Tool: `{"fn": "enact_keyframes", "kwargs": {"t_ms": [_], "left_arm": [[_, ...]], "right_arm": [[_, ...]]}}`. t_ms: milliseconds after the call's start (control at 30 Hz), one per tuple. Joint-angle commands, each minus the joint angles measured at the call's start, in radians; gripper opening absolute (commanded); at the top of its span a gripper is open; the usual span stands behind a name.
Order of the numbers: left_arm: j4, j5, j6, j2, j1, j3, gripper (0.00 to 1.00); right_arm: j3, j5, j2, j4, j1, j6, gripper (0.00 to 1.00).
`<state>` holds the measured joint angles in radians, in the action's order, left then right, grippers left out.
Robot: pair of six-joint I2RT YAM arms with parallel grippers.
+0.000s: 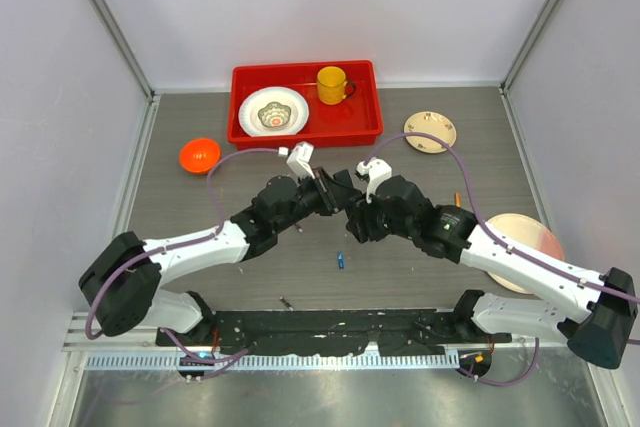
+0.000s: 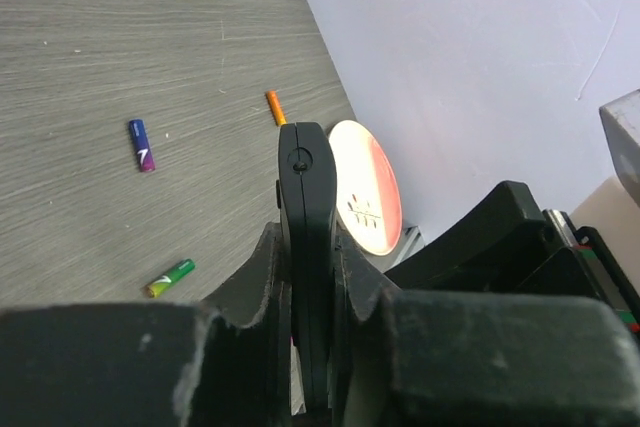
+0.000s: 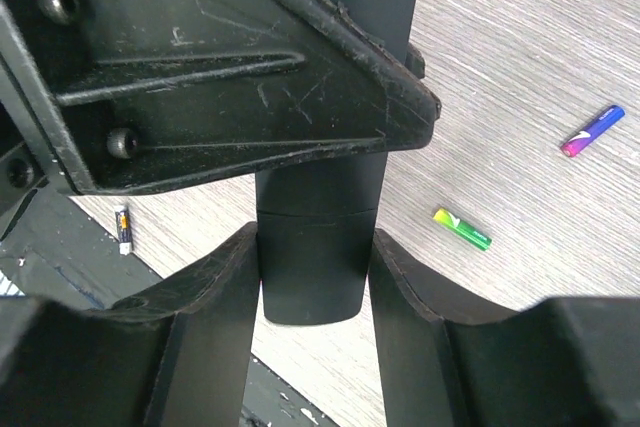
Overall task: Load the batteries into the remote control
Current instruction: Turn over the remote control.
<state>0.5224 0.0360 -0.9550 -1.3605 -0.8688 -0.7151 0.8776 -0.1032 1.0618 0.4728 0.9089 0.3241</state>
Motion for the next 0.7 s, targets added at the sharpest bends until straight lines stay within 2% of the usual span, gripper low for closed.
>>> {"fn": "enact_keyframes", "kwargs": {"t_ms": [0,67,167,300,433,567,667], "left_arm": [[0.128,-0.036,0.007,0.024,0.004,0.066,0.00],[0.174,-0.105,0.010,0.055,0.005,0.095,0.00],[0.231,-0.175,0.039,0.107,0.010,0.150,0.00],[0.313,-0.248,0.062,0.158,0.010,0.233,0.00],[0.491,-0.292,0.079,0.179,0.007,0.316,0.00],[0.564,-0.341,0.119,0.210,0.008,0.373,0.00],[0.602,-0.364,0.151,0.231,0.007,0.401,0.00]], "right_arm": [[0.050,0.007,-0.039,0.004,0.005,0.015,0.57],[0.046,0.013,-0.063,0.004,0.005,0.036,0.69],[0.021,0.020,-0.112,-0.026,0.005,0.098,0.76],[-0.093,0.004,-0.183,-0.150,0.004,0.252,0.78],[-0.212,-0.003,-0.215,-0.354,-0.007,0.450,0.78],[-0.282,0.039,-0.181,-0.518,-0.018,0.622,0.77],[-0.318,0.051,-0.148,-0.631,-0.024,0.668,0.77]]}}
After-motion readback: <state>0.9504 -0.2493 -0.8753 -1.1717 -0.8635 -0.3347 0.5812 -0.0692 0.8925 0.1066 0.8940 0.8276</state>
